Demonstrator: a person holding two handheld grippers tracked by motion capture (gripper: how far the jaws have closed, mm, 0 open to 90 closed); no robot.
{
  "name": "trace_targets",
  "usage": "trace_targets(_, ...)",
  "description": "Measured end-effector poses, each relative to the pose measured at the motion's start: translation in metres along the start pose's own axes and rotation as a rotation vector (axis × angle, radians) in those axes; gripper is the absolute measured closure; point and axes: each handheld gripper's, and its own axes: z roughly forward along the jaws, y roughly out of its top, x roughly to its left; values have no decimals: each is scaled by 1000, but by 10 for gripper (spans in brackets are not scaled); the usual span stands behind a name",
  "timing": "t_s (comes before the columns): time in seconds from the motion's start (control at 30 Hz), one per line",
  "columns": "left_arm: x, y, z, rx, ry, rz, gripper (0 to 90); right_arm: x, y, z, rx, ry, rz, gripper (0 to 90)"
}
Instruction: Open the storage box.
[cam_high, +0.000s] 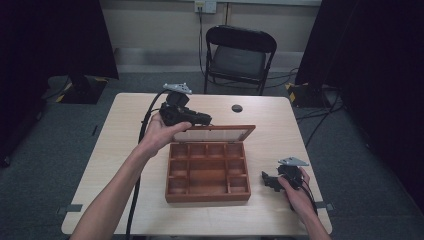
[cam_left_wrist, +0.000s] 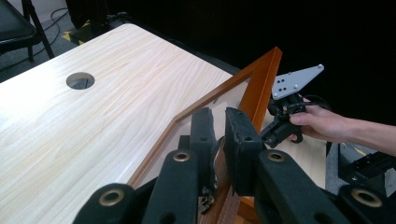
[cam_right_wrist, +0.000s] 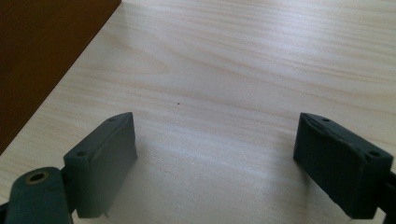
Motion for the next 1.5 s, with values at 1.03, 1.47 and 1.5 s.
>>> trace_targets(1.03,0,0,0,1,0,-4,828,0,0,0,0,0,0,123)
trace_targets(1.47,0,0,0,-3,0,1,829,0,0,0,0,1,-2,123)
trace_targets(1.5,0,0,0,-2,1,6,829,0,0,0,0,1,-2,123)
